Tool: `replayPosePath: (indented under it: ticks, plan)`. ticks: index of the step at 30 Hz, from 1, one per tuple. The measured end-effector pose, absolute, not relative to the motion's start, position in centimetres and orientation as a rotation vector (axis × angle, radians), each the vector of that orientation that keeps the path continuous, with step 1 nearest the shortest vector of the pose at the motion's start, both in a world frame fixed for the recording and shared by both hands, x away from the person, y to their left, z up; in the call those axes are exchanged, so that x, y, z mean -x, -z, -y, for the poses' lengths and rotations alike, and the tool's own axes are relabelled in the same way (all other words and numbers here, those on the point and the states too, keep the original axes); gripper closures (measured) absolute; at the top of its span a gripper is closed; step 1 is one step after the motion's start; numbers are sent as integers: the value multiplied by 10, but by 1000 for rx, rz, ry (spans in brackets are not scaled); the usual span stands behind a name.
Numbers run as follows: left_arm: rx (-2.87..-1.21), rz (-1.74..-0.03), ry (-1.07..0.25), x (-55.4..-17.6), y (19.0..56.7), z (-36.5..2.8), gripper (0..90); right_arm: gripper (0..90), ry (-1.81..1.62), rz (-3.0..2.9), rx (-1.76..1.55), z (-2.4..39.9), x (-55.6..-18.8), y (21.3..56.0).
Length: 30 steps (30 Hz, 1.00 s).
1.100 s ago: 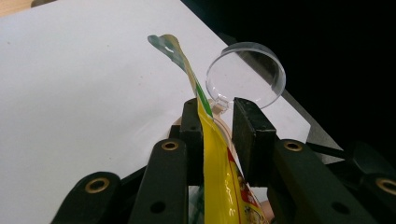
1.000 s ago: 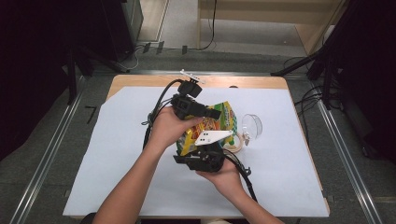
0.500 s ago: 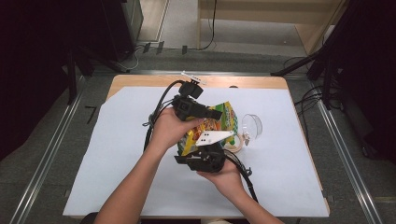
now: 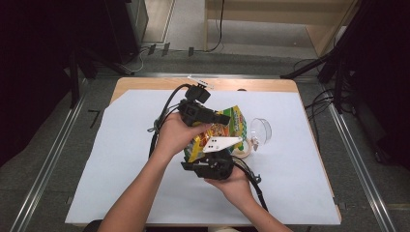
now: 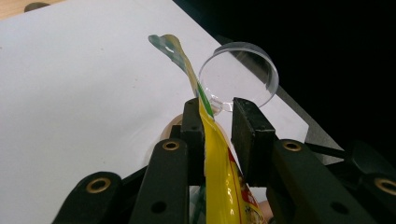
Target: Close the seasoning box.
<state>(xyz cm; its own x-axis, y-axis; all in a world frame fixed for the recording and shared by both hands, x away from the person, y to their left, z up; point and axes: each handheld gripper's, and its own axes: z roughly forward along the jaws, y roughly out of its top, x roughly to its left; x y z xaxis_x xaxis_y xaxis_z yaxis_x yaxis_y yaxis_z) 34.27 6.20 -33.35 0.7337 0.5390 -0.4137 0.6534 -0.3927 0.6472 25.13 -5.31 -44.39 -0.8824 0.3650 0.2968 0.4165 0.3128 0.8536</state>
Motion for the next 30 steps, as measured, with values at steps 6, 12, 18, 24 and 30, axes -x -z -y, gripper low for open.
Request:
replayPosePath:
  ticks: [6, 12, 18, 24, 30]
  plan:
    - [-2083, -902, 171, -342, 333, -63, 753, 755, 1656, 2505, 746, 52, -250, 443]
    - [-2079, -901, 169, -342, 332, -64, 752, 755, 1665, 2507, 742, 52, -249, 442]
    - [-2083, -895, 169, -342, 332, -64, 752, 755, 1663, 2505, 747, 52, -250, 442]
    - [-2079, -894, 169, -342, 332, -64, 753, 757, 1668, 2506, 745, 52, -249, 442]
    - [-2075, -895, 169, -341, 331, -64, 753, 757, 1670, 2508, 746, 52, -249, 442]
